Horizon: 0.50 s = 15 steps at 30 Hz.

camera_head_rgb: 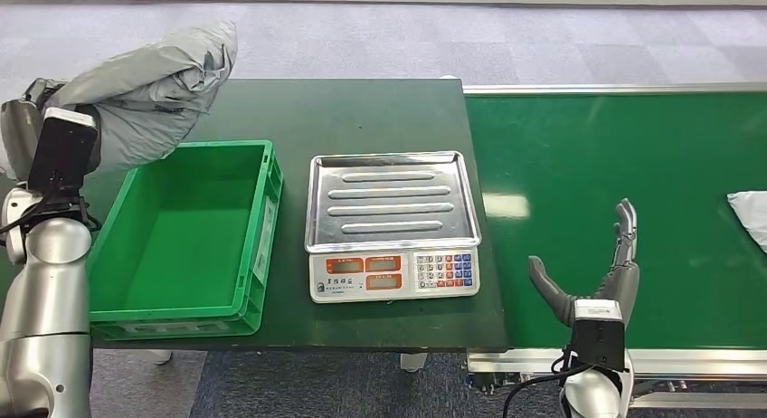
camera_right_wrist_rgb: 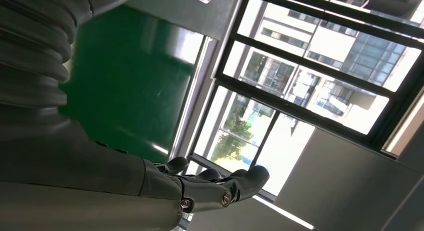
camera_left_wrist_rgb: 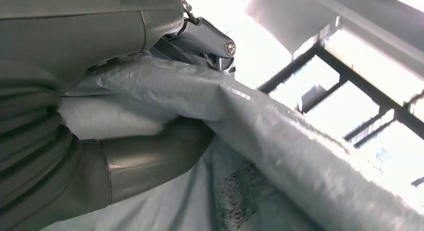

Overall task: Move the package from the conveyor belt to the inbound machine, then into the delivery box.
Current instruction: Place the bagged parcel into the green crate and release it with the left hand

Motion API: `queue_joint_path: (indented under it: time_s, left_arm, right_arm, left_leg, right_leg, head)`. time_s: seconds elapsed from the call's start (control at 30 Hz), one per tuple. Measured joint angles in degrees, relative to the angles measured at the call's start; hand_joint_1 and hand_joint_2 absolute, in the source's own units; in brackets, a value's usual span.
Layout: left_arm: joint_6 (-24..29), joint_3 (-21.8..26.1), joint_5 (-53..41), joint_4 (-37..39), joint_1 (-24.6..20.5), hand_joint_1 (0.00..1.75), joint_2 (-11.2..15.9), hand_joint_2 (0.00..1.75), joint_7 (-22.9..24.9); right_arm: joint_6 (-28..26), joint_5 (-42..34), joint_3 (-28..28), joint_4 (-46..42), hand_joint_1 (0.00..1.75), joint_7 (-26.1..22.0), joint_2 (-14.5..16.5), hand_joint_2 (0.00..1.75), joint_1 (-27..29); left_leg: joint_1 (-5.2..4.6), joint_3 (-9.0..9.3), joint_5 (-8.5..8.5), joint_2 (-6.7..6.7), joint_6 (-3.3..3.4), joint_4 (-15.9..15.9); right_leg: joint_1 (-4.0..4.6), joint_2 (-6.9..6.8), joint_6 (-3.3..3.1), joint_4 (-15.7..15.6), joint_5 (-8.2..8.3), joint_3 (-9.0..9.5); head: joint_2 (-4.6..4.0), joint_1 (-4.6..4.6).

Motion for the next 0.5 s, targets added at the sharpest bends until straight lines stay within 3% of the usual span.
queue_joint_path:
  time_s: [0.2, 0.23, 0.33, 0.37, 0.5]
  left_arm:
    - [-10.41, -0.39, 3.28, -8.94, 13.23, 1.74, 0.50, 1.75, -0.06]
    - [-11.66, -0.48, 4.06, -10.21, 15.32, 1.45, 0.50, 1.75, -0.14]
    - [-14.94, -0.59, 6.29, -13.01, 19.60, 0.18, 0.55, 1.75, -0.68]
    - [-16.07, -0.62, 7.09, -13.70, 20.61, 0.03, 0.59, 1.75, -1.02]
    - [-19.23, -0.89, 9.36, -15.81, 23.59, 0.00, 0.88, 1.75, -2.25]
  right_arm:
    - [0.28, -0.02, -1.57, -1.30, 0.00, -0.19, 0.00, 1.75, 2.51]
    - [0.37, -0.02, -1.78, -1.38, 0.00, -0.22, 0.00, 1.75, 2.72]
    - [0.42, -0.01, -2.16, -1.45, 0.00, -0.28, 0.00, 1.75, 2.94]
    - [0.42, 0.00, -2.25, -1.45, 0.00, -0.28, 0.00, 1.75, 2.95]
    - [0.40, -0.04, -2.47, -1.45, 0.00, -0.28, -0.08, 1.75, 2.98]
  left_leg:
    - [-0.07, 0.05, -0.14, 0.20, 0.02, 0.01]
    - [-0.07, 0.03, -0.15, 0.22, 0.03, 0.02]
    - [-0.07, 0.01, -0.16, 0.21, 0.02, 0.02]
    - [-0.07, 0.01, -0.16, 0.20, 0.02, 0.01]
    - [-0.06, 0.02, -0.15, 0.21, 0.01, 0.01]
  right_leg:
    - [-0.07, 0.18, 0.03, -0.02, -0.03, -0.07]
    - [-0.07, 0.19, 0.04, -0.03, -0.03, -0.09]
    - [-0.04, 0.16, 0.04, -0.04, -0.04, -0.10]
    - [-0.03, 0.15, 0.03, -0.04, -0.05, -0.09]
    - [0.03, 0.14, 0.01, -0.04, -0.07, -0.08]
  head:
    - [0.00, -0.01]
    - [0.00, -0.01]
    - [-0.01, -0.01]
    - [-0.01, -0.01]
    - [0.00, -0.01]
